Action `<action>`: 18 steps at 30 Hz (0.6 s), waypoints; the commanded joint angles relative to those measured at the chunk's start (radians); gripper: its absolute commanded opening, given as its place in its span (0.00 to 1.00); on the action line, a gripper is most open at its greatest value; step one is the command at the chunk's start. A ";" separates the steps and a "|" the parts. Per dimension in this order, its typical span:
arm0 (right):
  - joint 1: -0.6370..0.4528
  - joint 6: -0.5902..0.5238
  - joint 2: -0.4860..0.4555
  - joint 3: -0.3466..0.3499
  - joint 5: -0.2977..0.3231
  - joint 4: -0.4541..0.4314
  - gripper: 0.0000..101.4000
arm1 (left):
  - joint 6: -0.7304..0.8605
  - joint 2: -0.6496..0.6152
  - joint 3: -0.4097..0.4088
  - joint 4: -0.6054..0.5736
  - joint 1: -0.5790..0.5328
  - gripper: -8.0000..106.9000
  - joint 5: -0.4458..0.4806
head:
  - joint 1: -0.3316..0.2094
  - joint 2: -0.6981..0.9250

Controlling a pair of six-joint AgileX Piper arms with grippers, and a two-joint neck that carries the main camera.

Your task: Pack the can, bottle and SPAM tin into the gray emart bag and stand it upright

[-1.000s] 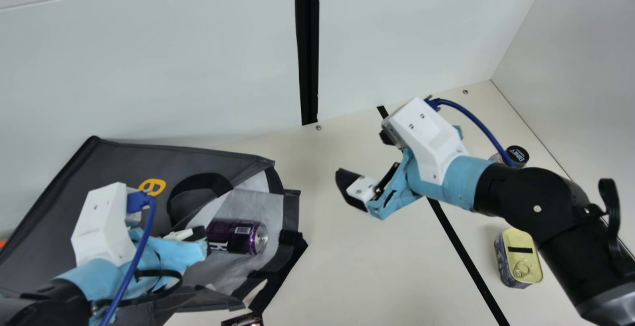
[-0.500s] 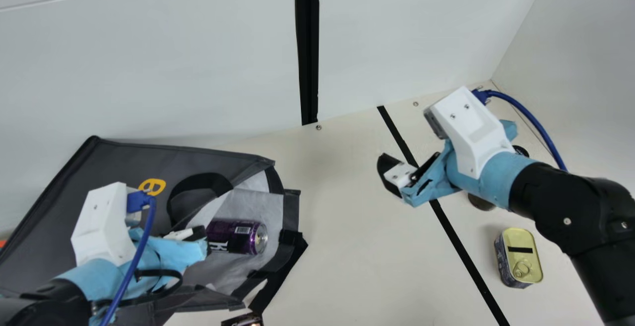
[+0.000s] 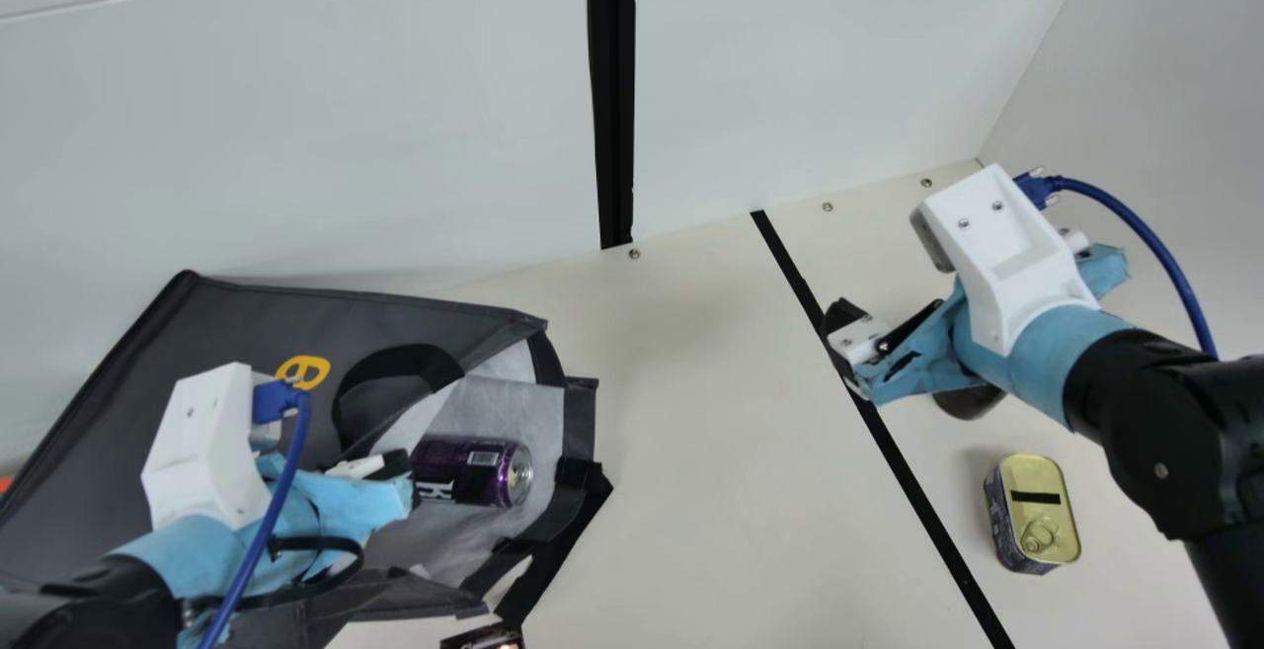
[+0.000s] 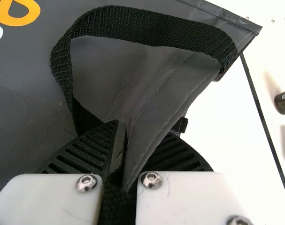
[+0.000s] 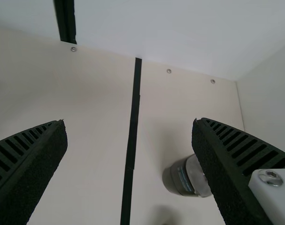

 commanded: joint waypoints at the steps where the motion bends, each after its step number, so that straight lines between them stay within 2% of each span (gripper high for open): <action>1: 0.004 0.048 -0.003 -0.008 0.013 -0.063 0.94 | 0.000 0.000 0.000 0.000 0.000 0.00 0.000 | -0.023 -0.002; 18: 0.062 0.293 -0.046 -0.105 0.211 -0.334 0.94 | 0.000 0.000 0.000 0.000 0.000 0.00 0.000 | -0.023 -0.002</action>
